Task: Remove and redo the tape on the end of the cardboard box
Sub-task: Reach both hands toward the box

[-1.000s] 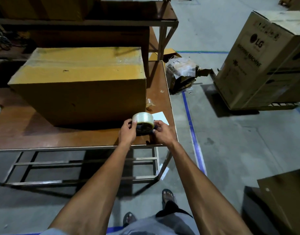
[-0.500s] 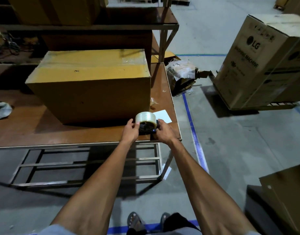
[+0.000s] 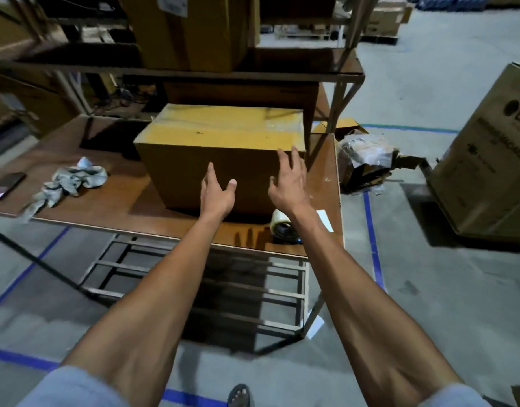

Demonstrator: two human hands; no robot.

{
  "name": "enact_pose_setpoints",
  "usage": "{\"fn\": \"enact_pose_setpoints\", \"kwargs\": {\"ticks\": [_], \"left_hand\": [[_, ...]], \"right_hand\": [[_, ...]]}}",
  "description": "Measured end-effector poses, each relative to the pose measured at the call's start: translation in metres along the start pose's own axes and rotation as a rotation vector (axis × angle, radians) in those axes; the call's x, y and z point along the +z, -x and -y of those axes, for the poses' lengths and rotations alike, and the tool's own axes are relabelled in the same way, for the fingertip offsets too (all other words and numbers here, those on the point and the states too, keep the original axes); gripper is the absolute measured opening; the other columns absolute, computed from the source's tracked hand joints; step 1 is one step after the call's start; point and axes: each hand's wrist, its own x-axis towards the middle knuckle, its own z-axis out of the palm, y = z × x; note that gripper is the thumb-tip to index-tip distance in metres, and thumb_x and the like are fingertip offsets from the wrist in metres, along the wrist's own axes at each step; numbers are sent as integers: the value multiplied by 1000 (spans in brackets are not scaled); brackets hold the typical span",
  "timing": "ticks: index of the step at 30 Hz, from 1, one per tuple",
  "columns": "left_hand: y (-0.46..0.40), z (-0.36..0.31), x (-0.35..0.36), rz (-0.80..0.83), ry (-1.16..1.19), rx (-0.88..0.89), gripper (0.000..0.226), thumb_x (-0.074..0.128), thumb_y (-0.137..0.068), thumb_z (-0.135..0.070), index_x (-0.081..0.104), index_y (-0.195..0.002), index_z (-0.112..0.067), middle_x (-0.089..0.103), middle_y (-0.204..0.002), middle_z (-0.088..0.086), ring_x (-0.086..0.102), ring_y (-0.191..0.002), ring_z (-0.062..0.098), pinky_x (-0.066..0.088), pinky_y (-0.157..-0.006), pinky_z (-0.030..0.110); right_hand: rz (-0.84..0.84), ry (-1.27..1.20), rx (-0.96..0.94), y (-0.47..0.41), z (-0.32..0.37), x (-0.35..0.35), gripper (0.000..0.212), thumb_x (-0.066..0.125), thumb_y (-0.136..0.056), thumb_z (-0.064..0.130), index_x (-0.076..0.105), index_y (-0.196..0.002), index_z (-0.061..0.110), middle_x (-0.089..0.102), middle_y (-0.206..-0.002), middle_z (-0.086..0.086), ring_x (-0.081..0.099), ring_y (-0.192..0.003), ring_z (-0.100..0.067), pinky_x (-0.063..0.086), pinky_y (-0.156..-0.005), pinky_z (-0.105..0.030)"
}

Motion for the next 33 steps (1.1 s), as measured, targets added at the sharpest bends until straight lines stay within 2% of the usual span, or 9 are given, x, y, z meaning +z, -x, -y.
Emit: {"fn": "enact_pose_setpoints", "kwargs": {"ticks": [3,7,12,19,23,26,29,33], "left_hand": [[-5,-1,-33,-35,-45,-12,84,57,-111,-38,1,-174,-33,5,-183,3,13,-166,33,22,-130,53],[-32,10,-67,-65,-77,-11,92,61,-109,-40,-4,-174,-30,-6,-183,-1,7,-167,35,20,-131,54],[-73,19,-98,-29,-161,26,96,62,-108,-43,-8,-173,-29,-22,-180,-2,-9,-167,34,12,-133,53],[-114,40,-123,83,-267,86,91,60,-110,-36,-4,-174,-27,-13,-181,-7,-9,-167,30,13,-132,55],[-126,44,-128,160,-250,86,93,60,-110,-32,-8,-173,-29,-18,-180,-10,-9,-167,31,12,-132,55],[-126,49,-128,212,-247,104,94,61,-109,-30,-8,-173,-30,-17,-180,-8,-6,-167,31,12,-132,54],[-121,58,-128,238,-247,125,95,63,-108,-28,-7,-173,-31,-14,-180,-8,3,-167,32,18,-133,54],[-110,54,-132,286,-267,154,92,62,-109,-26,-4,-173,-31,-14,-180,-9,14,-166,35,27,-130,56]], "right_hand": [[58,147,-48,-4,15,6,78,57,-103,17,15,-168,24,1,-177,-11,0,-163,-38,7,-131,-57],[81,285,-66,-19,28,12,83,57,-104,23,5,-169,23,-5,-177,-10,-8,-162,-41,-2,-127,-62],[95,413,33,-37,30,25,86,59,-102,28,4,-168,24,-7,-177,-12,-8,-162,-40,1,-126,-69],[-6,529,74,-41,42,49,81,62,-98,34,18,-165,25,16,-174,-10,12,-161,-37,13,-128,-65],[62,559,119,-41,43,56,90,57,-101,34,-2,-168,26,-5,-177,-7,-5,-163,-36,3,-128,-64],[115,582,152,-42,38,56,94,54,-102,27,-15,-166,30,-21,-175,-4,-17,-162,-33,-3,-127,-64],[199,597,205,-47,40,52,105,57,-100,17,-25,-162,35,-34,-170,-2,-26,-159,-32,-6,-127,-65],[255,574,274,-49,57,40,110,57,-95,5,-25,-163,34,-35,-170,-4,-24,-159,-34,-5,-127,-65]]}}
